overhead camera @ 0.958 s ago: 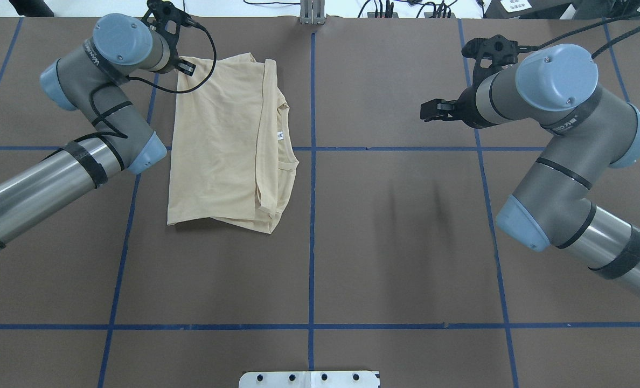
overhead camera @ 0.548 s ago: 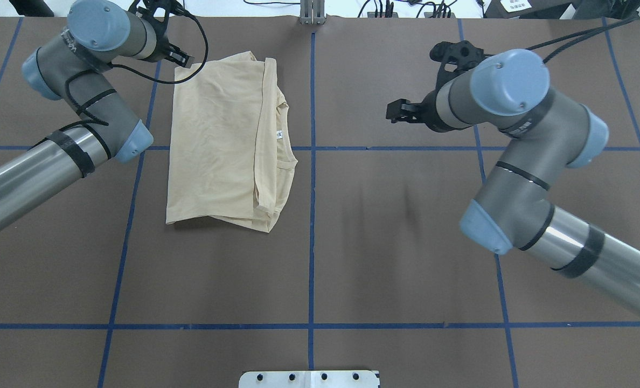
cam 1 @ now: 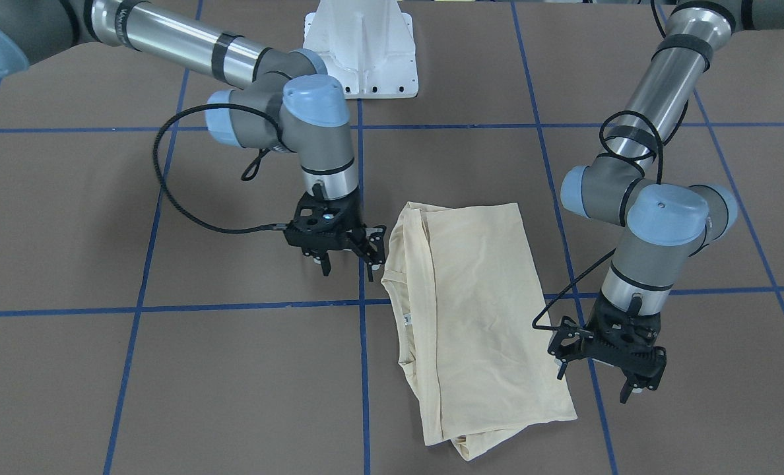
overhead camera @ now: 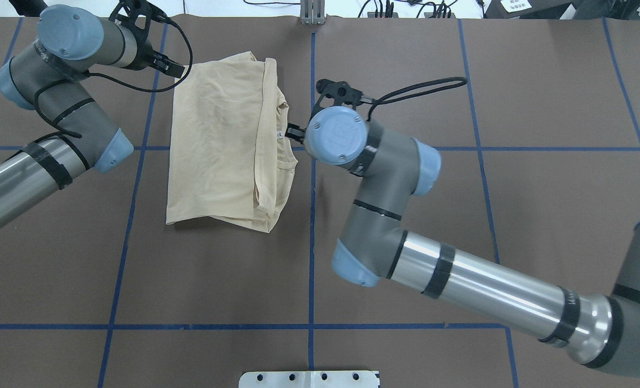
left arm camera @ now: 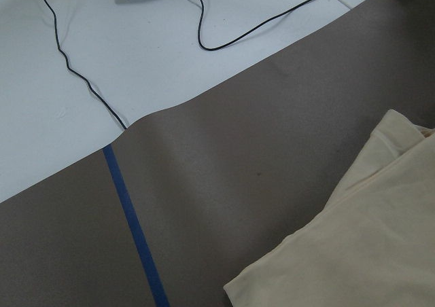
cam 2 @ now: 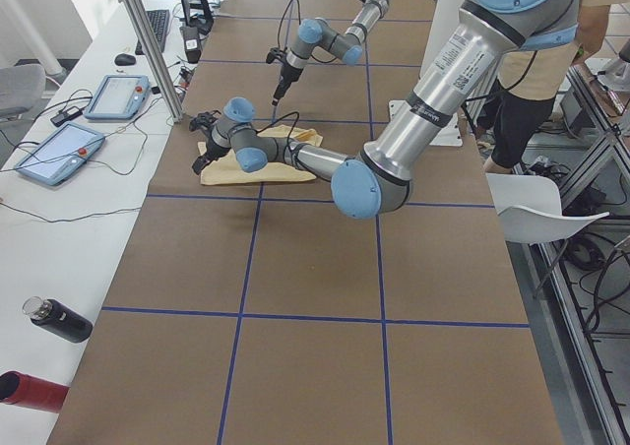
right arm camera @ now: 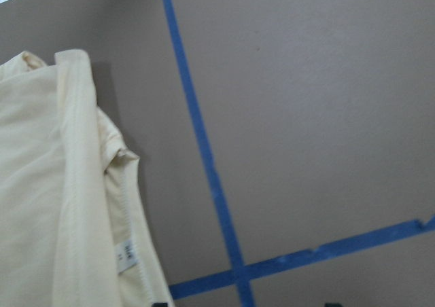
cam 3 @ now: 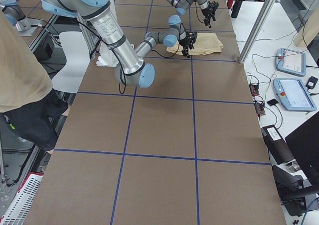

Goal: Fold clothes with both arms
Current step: 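Grasp the shirt's side edge with the right gripper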

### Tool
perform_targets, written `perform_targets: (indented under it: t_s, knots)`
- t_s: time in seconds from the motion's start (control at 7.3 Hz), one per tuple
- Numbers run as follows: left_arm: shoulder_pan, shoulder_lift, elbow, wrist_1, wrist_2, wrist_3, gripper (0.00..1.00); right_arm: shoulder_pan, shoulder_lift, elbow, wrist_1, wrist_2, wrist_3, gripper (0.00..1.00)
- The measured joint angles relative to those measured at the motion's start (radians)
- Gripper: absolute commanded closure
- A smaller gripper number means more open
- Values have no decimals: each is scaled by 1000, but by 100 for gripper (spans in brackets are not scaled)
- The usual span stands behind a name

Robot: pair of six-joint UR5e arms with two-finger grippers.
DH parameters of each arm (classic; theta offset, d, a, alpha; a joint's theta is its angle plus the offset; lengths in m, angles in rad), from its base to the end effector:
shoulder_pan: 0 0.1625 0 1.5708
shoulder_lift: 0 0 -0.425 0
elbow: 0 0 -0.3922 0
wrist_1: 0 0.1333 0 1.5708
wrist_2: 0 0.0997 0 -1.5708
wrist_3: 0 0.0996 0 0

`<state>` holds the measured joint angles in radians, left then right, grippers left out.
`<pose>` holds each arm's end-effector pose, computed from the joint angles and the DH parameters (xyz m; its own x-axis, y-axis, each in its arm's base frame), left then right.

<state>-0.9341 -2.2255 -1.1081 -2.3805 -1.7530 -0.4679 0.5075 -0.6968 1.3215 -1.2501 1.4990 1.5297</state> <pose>0.3711 -0.6957 0.3936 0.7693 0.4360 -0.4671 0.0298 0.7058 0.7078 -0.6160 -0.5033 0.1832 0.5332 0.2496 0.8083 -0.5141 0.8544 0.0753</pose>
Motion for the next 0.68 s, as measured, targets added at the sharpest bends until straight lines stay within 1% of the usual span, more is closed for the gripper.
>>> perform_targets:
  t_s: [0.14, 0.41, 0.68]
  knots:
    - [0, 5, -5, 0, 0, -2, 0, -31, 56, -68, 0, -30, 28, 56]
    - [0, 10, -8, -1, 0, -4, 0, -66, 89, -129, -1, -62, 42, 57]
    - [0, 11, -9, -2, 0, -6, 0, -75, 92, -151, -2, -78, 29, 57]
